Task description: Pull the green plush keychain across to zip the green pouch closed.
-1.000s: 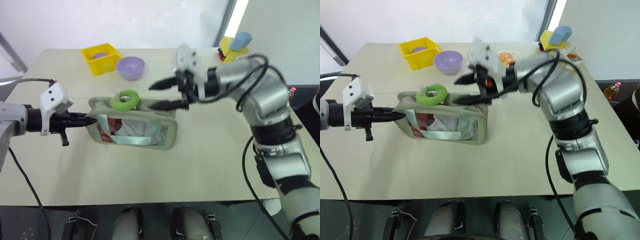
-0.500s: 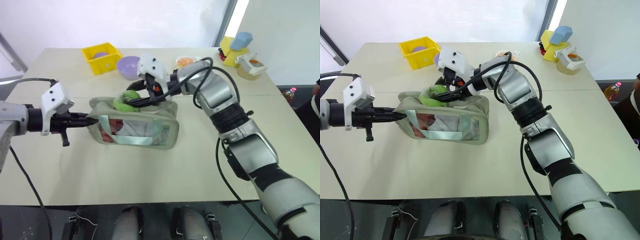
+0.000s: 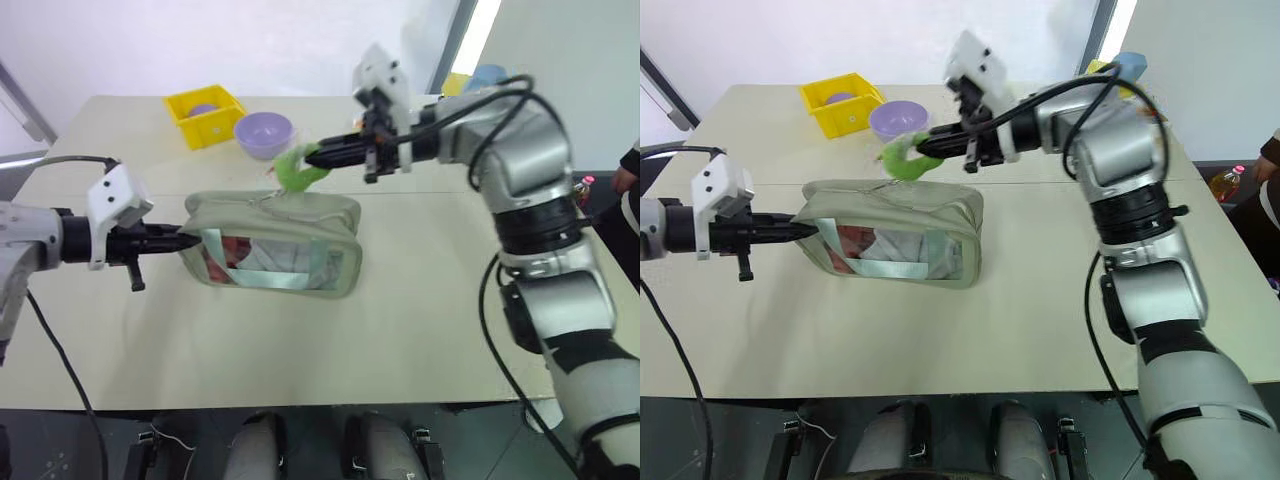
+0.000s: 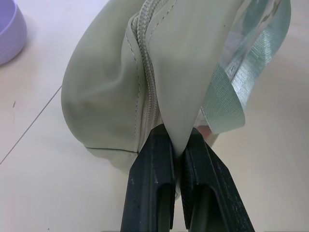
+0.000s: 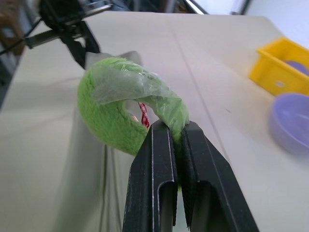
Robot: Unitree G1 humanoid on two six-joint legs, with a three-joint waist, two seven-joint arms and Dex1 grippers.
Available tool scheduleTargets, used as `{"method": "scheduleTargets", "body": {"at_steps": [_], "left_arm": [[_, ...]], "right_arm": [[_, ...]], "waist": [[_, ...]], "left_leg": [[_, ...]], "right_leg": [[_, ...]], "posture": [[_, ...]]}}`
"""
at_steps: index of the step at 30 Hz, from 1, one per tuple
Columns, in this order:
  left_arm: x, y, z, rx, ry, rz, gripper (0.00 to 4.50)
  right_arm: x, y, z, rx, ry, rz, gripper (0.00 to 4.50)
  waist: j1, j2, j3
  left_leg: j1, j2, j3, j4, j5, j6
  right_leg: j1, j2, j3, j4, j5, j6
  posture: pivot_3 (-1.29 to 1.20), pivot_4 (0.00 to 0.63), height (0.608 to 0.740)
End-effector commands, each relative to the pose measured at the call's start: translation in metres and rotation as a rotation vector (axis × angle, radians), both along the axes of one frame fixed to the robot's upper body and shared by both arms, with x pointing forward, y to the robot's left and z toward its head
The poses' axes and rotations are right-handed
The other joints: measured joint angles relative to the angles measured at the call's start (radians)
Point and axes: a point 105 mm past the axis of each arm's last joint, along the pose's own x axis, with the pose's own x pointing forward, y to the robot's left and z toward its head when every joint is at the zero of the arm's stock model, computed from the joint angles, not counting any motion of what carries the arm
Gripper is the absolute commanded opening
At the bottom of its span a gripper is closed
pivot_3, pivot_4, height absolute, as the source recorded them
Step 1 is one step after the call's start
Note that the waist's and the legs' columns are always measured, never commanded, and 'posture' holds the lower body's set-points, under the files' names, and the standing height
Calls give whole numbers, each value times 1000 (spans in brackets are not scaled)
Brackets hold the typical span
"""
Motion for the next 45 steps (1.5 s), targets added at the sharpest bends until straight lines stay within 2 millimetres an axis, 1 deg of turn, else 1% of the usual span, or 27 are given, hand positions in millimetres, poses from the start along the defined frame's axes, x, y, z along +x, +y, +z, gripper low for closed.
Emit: {"method": "scheduleTargets", "body": {"at_steps": [1,5,8,9,11,13,14,15,17,19,22,23,24,25,26,27,29,30,31,32,33,35,37,39,40,43,45], "left_arm": [[1,2,2,8,-13,5,0],[1,3,-4,3,11,11,0],[1,4,-10,-1,29,29,0],[1,3,-13,-7,35,34,0],[0,1,-17,-15,46,35,0],[1,-4,-22,-25,50,31,0],[1,-5,-23,-27,51,30,0],[2,-7,-24,-30,53,28,0],[4,-9,-24,-36,55,30,0],[4,-10,-24,-37,55,30,0],[5,-10,-24,-41,58,32,0],[5,-10,-23,-37,57,34,0],[4,-9,-22,-37,55,35,0],[3,-8,-21,-36,54,36,745],[4,-7,-19,-39,43,40,1029],[5,-7,-16,-53,40,45,1497],[6,-4,0,-129,27,61,2534],[6,-4,5,-154,25,65,3076],[5,-1,12,-183,28,71,3645],[4,4,18,-196,31,78,4034],[1,10,25,-201,33,82,4500],[-1,18,39,-212,23,95,4500],[-2,21,49,-236,18,98,4500],[-1,22,64,-253,-15,114,4500],[-1,23,68,-256,-26,122,4500],[-4,20,76,-298,-23,115,4500],[-5,18,72,-280,-42,114,4500]], "right_arm": [[0,-43,16,-27,-101,-159,42],[1,-96,-2,-222,-194,-338,42],[-3,-137,-23,-378,-209,-474,42],[-4,-145,-37,-397,-180,-504,42],[-6,-149,-61,-390,-127,-538,42],[-11,-133,-112,-318,15,-534,42],[-15,-126,-127,-289,60,-535,42],[-18,-110,-149,-235,118,-529,42],[-19,-80,-183,-142,210,-540,42],[-19,-61,-205,-119,248,-554,42],[-16,-50,-216,-110,259,-566,42],[-13,-52,-216,-123,239,-570,42],[-7,-60,-208,-124,208,-586,42],[-3,-66,-201,-125,186,-598,0],[-1,-73,-193,-128,164,-596,0],[1,-79,-183,-130,143,-588,0],[-4,-92,-145,-85,137,-518,714],[-8,-95,-133,-73,137,-491,1059],[-11,-97,-117,-48,133,-465,1613],[-19,-96,-99,-13,155,-412,1972],[-29,-93,-81,14,171,-355,2541],[-51,-83,-54,21,194,-223,3558],[-60,-76,-41,33,200,-172,4481],[-68,-63,-22,80,201,-115,4481],[-71,-59,-17,87,197,-98,4481],[-73,-54,-14,80,180,-109,4481],[-72,-54,-16,80,179,-127,4481]], "waist": [[1,0,0],[0,0,0],[0,1,0],[1,1,0],[1,1,0],[4,0,-2],[3,0,-2],[2,1,-3],[0,2,-3],[-2,4,-3],[0,3,-5],[0,2,-6],[-1,3,-6],[-1,3,-6],[-1,3,-6],[0,3,-5],[2,4,-4],[2,4,-4],[1,3,-4],[0,3,-3],[-2,3,-3],[-8,4,-2],[-9,4,-2],[-6,4,-2],[-4,4,-2],[2,4,-2],[3,3,-2]], "left_leg": [[0,0,0,0,0,0],[0,0,0,0,0,1],[0,0,1,0,0,1],[0,0,0,0,0,1],[1,0,0,0,0,1],[3,0,0,0,0,1],[6,0,0,0,0,1],[8,0,0,-1,-1,1],[10,0,-1,-1,-1,1],[10,0,-1,-2,-1,1],[10,-1,-1,-1,-1,1],[11,-1,-2,-1,-1,1],[12,-1,-2,-1,-1,1],[13,-1,-2,-1,-2,4],[14,-1,-2,-2,-3,5],[14,-1,-2,-2,-3,5],[11,-1,-3,-2,-3,5],[8,-1,-3,-1,-2,4],[5,-1,-3,-1,-2,3],[5,-1,-3,0,-2,3],[5,-1,-3,0,-2,3],[5,0,-4,-1,-3,4],[6,0,-4,-2,-3,5],[6,1,-4,-2,-4,7],[6,0,-4,-2,-4,7],[5,0,-4,-1,-4,7],[4,0,-4,-1,-3,5]], "right_leg": [[0,0,0,0,0,0],[0,0,0,0,0,0],[0,0,0,0,0,0],[0,0,0,0,0,0],[1,0,0,-1,0,0],[4,-1,0,-1,0,0],[7,-1,0,-1,0,0],[9,0,-1,-2,0,0],[11,0,-1,-2,0,0],[11,0,-1,-2,0,0],[12,0,-1,-3,0,0],[13,0,-1,-4,0,0],[14,0,-1,-4,0,0],[16,0,-1,-4,0,0],[16,0,-1,-4,0,0],[16,0,-1,-4,0,0],[14,0,-2,-4,0,0],[11,0,-2,-4,0,0],[8,0,-1,-3,0,0],[8,0,-1,-3,0,0],[8,0,-1,-3,0,0],[7,1,-1,-2,0,0],[6,1,0,-2,0,0],[6,1,0,-2,0,0],[6,1,0,-2,0,0],[6,0,0,-2,0,0],[6,0,0,-2,0,0]], "posture": [[0,150,739],[0,150,739],[0,150,739],[0,150,739],[0,150,739],[0,150,739],[0,150,739],[0,150,739],[0,150,739],[0,150,739],[0,150,739],[0,150,739],[0,150,739],[0,150,739],[0,150,739],[0,150,739],[0,150,739],[0,150,739],[0,150,739],[0,150,739],[0,150,739],[0,150,739],[0,150,739],[0,150,739],[0,150,739],[0,150,739],[0,150,739]]}}
